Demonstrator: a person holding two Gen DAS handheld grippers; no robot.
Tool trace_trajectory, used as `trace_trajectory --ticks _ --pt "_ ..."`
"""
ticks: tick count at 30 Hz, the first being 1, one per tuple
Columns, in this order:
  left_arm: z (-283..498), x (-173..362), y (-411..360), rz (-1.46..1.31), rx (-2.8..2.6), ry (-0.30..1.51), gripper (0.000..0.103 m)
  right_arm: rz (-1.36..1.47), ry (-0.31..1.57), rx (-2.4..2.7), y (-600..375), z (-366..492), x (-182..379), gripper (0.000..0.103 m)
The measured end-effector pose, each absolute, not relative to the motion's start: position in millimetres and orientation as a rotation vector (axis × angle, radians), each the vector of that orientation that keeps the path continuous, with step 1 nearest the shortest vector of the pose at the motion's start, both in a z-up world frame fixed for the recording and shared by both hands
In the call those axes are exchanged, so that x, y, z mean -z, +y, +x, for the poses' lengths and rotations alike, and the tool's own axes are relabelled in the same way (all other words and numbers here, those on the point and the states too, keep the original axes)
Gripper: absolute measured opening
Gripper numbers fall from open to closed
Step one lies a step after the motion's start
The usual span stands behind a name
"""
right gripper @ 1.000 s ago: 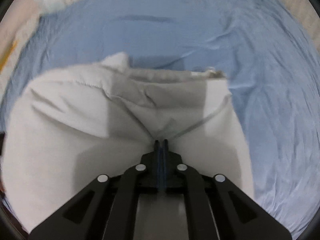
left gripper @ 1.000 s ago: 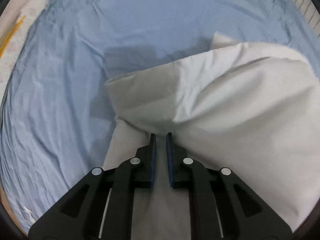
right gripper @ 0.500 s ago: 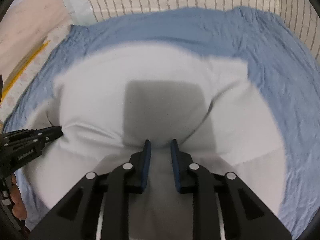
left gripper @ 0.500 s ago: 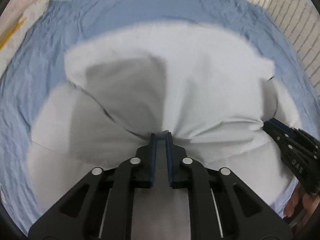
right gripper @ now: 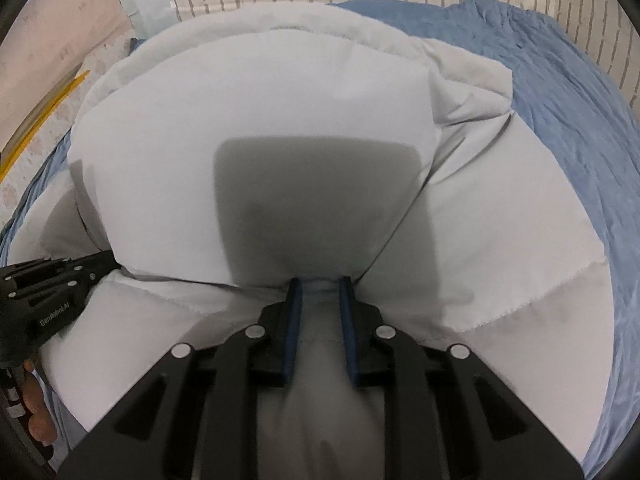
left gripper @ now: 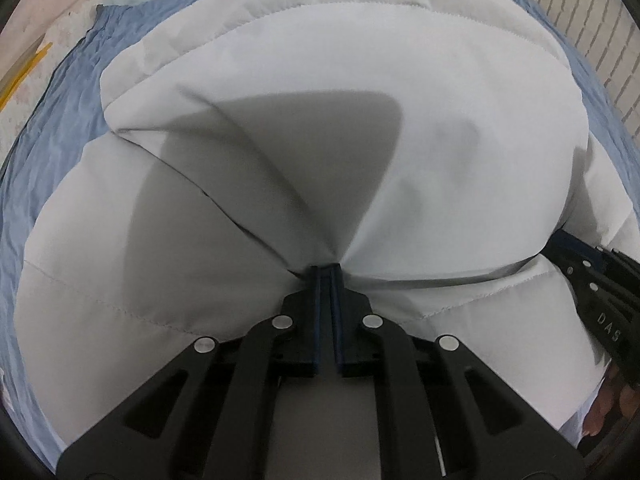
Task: Fold large clothes
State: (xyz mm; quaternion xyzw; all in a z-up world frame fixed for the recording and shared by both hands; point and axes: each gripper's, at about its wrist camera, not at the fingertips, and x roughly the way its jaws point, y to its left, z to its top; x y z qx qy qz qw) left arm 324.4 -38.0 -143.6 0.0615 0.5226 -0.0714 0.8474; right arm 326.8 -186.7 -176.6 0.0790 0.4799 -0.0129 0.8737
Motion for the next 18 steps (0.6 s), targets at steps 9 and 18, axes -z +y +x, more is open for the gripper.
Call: trace_trajectory --ticks 9,18 --pt "317.5 148.8 -50.0 0.152 0.144 1.116 0.006 0.182 1.031 0.036 -188.9 339.9 183.0 0.019" --pt "332.0 152.6 -55.2 0.177 0.125 1.155 0.006 0.184 1.09 0.048 -190.0 364.5 187.3 0.019"
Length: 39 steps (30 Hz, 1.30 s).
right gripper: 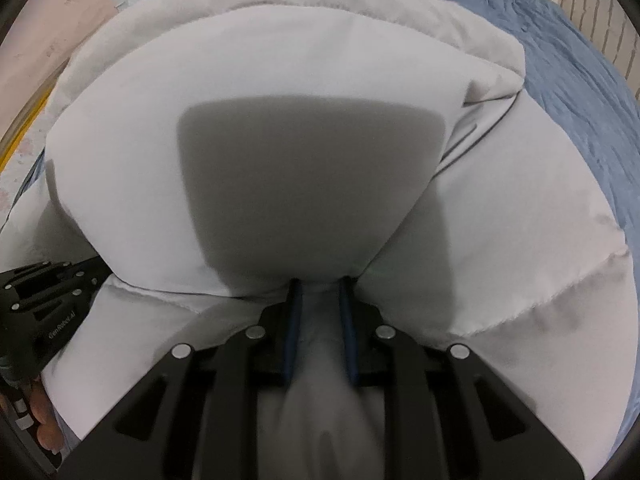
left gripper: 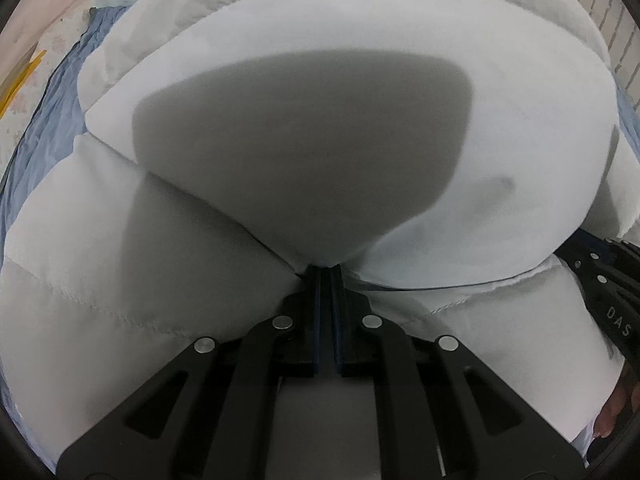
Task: Fold large clothes
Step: 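Grasp the jacket bundle edge with both grippers and tuck it under, then open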
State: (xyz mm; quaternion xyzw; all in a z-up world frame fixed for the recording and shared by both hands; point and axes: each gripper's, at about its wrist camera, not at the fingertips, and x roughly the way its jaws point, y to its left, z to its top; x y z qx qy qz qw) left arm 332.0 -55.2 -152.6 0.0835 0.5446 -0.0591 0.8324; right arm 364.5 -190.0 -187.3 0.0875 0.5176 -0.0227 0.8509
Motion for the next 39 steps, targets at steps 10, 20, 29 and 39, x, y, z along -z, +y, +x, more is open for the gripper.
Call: trace_trajectory --ticks 10,20,29,39 --pt "268.2 82.4 -43.1 0.197 0.122 0.953 0.036 0.148 0.882 0.011 -197.8 311.7 118.7 0.032" --pt "225.0 96.4 49.0 0.091 0.032 0.904 0.021 0.171 0.751 0.16 -248.1 227.9 130.7 0.041" --pt "258.0 163.8 49.9 0.107 0.019 0.965 0.02 0.192 0.849 0.15 -253.0 249.0 186.5 0.038" --pt "274.8 188.3 45.9 0.124 0.037 0.973 0.02 0.193 0.894 0.158 -249.8 261.3 211.8 0.037"
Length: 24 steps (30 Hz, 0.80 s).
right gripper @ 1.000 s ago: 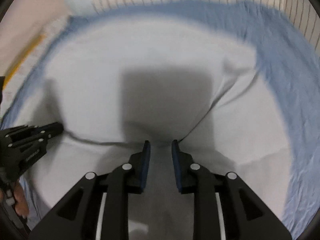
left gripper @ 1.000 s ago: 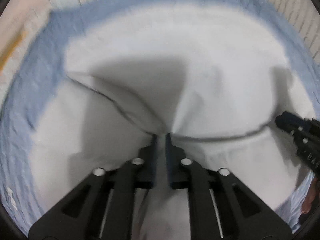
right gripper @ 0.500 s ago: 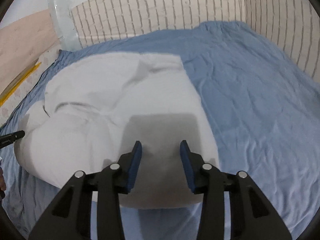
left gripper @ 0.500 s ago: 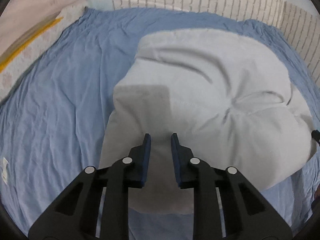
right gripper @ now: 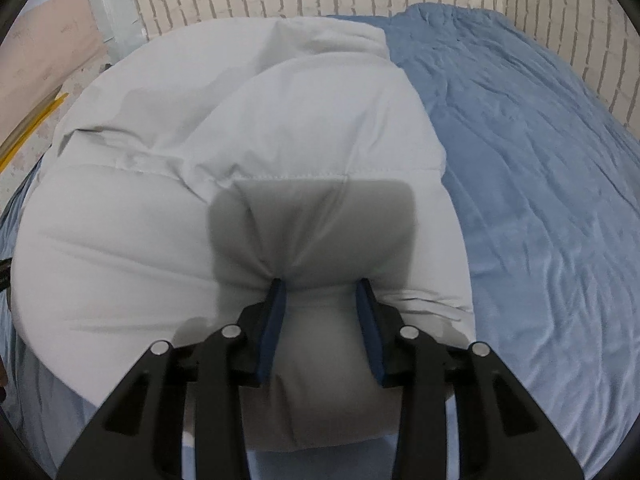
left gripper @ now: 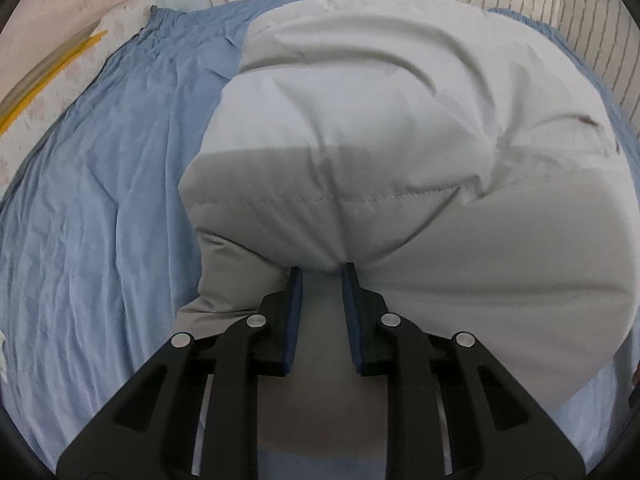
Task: Fold large clothes
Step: 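Grasp the jacket bundle edge with both grippers and tuck it under, then open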
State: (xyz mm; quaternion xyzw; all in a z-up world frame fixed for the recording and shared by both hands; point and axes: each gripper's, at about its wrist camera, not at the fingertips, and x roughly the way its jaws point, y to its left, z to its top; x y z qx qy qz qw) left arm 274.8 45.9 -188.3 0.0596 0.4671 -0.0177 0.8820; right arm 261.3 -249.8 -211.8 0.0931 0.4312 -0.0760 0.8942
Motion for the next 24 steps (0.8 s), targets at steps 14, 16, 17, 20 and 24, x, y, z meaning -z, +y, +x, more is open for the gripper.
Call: trace_trajectory --ticks 14,16,17,20,24 --pt "270.4 191.6 49.8 -0.008 -0.035 0.993 0.02 0.187 0.854 0.168 -248.5 247.1 218.8 0.036" --pt "270.1 194.7 48.4 0.012 -0.022 0.977 0.02 0.191 0.868 0.172 -248.6 251.0 216.1 0.036" --pt "274.9 194.6 46.2 0.022 -0.022 0.981 0.02 0.191 0.87 0.181 -247.7 253.1 216.1 0.037" --pt "283.1 193.9 39.7 0.071 -0.024 0.984 0.02 0.193 0.869 0.206 -244.9 254.9 215.2 0.037" --pt "277.8 197.3 28.8 0.162 -0.02 0.941 0.019 0.218 0.866 0.195 -248.9 257.9 212.6 0.037"
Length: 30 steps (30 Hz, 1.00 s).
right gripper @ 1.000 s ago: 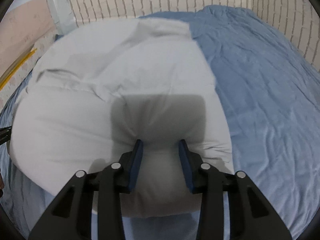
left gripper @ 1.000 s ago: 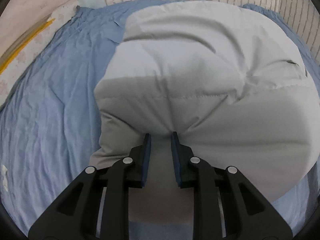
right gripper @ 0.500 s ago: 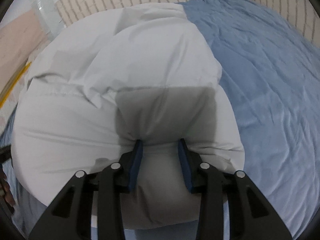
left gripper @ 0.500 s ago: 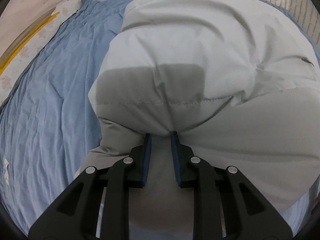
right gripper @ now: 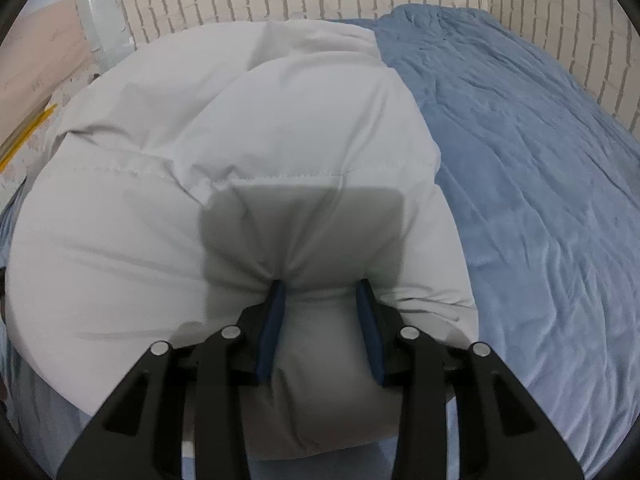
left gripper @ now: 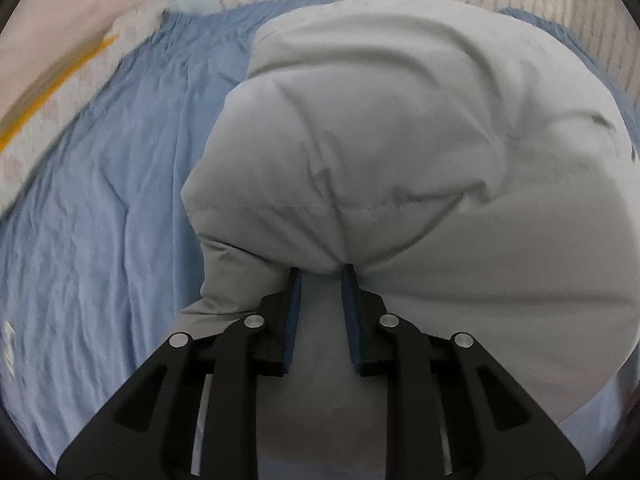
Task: Fold large clothes
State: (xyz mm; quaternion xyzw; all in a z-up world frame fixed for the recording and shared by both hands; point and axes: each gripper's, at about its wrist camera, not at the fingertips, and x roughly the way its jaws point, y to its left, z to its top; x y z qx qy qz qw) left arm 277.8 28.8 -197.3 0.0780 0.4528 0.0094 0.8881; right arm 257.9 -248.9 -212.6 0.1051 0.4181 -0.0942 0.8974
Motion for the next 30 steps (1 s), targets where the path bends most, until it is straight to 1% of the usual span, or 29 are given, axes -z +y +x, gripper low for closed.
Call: trace_trajectory --ticks 2,4,6,7,8,9,10,11,12,13,14,15,16,17,18,19,23,30 --pt "274.7 200.8 24.0 0.208 -0.022 0.91 0.02 0.215 0.864 0.19 -249.4 257.0 211.2 0.037" --pt "275.7 201.2 25.3 0.178 -0.025 0.906 0.021 0.195 0.857 0.193 -248.6 254.9 211.5 0.037" --pt "277.6 200.4 30.4 0.132 -0.024 0.904 0.024 0.151 0.824 0.196 -246.1 251.1 208.4 0.037" --pt "277.1 200.0 34.7 0.117 -0.021 0.903 0.027 0.152 0.803 0.204 -247.7 248.9 205.3 0.037" --pt "276.6 199.0 39.1 0.102 -0.018 0.9 0.033 0.171 0.763 0.226 -250.7 243.2 198.2 0.037" --pt "275.0 197.4 45.1 0.079 -0.021 0.893 0.037 0.19 0.733 0.236 -251.8 238.3 192.0 0.039" --pt "273.6 191.9 50.1 0.054 -0.024 0.884 0.053 0.216 0.691 0.249 -254.9 232.1 183.9 0.04" --pt "272.7 189.5 53.7 0.037 -0.035 0.877 0.079 0.223 0.664 0.263 -257.5 227.7 178.1 0.04" --pt "270.9 183.4 56.8 0.03 -0.062 0.862 0.087 0.221 0.659 0.272 -258.2 225.6 174.5 0.04" --pt "265.6 177.7 58.7 0.036 -0.09 0.844 0.09 0.222 0.671 0.274 -260.3 223.8 172.3 0.04" --pt "264.0 174.3 60.4 0.042 -0.102 0.831 0.088 0.231 0.691 0.272 -262.5 221.7 172.2 0.039" --pt "264.2 173.6 62.3 0.034 -0.087 0.833 0.086 0.241 0.703 0.27 -263.8 219.8 173.0 0.036" --pt "262.6 179.9 66.8 0.023 -0.067 0.848 0.077 0.254 0.723 0.271 -265.6 219.2 175.5 0.025" --pt "268.6 186.3 67.9 0.017 -0.056 0.884 0.066 0.264 0.745 0.276 -268.5 221.2 179.3 0.017" --pt "272.8 194.8 66.8 0.033 -0.071 0.914 0.061 0.275 0.765 0.29 -270.7 223.8 185.3 0.011" --pt "275.0 195.0 63.1 0.055 -0.086 0.929 0.059 0.287 0.791 0.298 -273.1 227.1 192.6 0.009" --pt "283.3 211.6 60.0 0.035 -0.08 0.957 0.059 0.273 0.849 0.305 -270.6 239.2 210.2 0.007" --pt "299.8 232.0 63.2 0.009 -0.05 0.972 0.059 0.222 0.863 0.3 -266.1 253.8 222.4 0.005"
